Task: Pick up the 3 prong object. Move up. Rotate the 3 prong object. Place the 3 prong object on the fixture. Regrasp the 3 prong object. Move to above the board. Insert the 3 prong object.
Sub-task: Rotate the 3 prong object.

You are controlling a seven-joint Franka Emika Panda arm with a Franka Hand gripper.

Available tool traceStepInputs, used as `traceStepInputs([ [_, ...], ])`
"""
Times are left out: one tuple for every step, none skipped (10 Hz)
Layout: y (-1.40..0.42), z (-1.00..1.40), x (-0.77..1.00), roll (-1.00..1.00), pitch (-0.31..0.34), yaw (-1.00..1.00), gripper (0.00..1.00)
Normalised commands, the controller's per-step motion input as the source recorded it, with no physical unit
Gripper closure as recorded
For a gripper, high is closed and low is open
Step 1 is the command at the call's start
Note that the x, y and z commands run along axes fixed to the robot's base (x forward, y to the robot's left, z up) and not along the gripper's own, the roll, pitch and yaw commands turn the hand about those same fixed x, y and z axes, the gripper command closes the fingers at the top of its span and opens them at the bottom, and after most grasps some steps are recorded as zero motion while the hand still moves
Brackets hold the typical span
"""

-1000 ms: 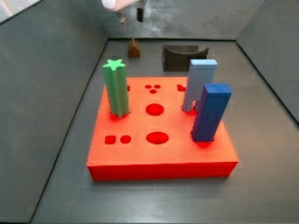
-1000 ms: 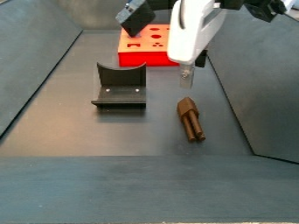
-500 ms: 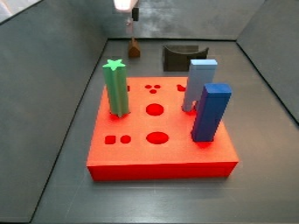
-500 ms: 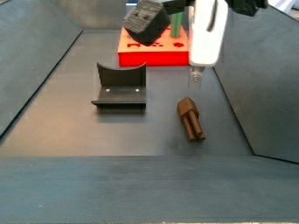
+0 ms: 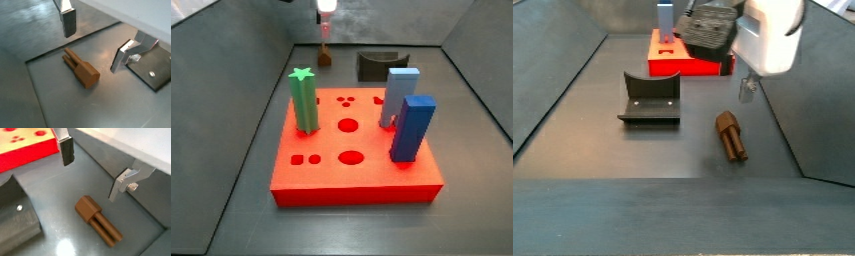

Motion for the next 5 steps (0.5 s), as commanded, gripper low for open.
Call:
traceStepInputs([
  [0.0,-0.02,0.04,0.0,-0.01,1.0,0.0],
  [0.0,-0.02,0.04,0.0,-0.01,1.0,0.0],
  [0.0,-0.02,0.04,0.0,-0.011,1.0,0.0],
  [0.0,-0.02,0.04,0.0,-0.012,1.0,0.0],
  [0.0,-0.02,0.04,0.0,-0.012,1.0,0.0],
])
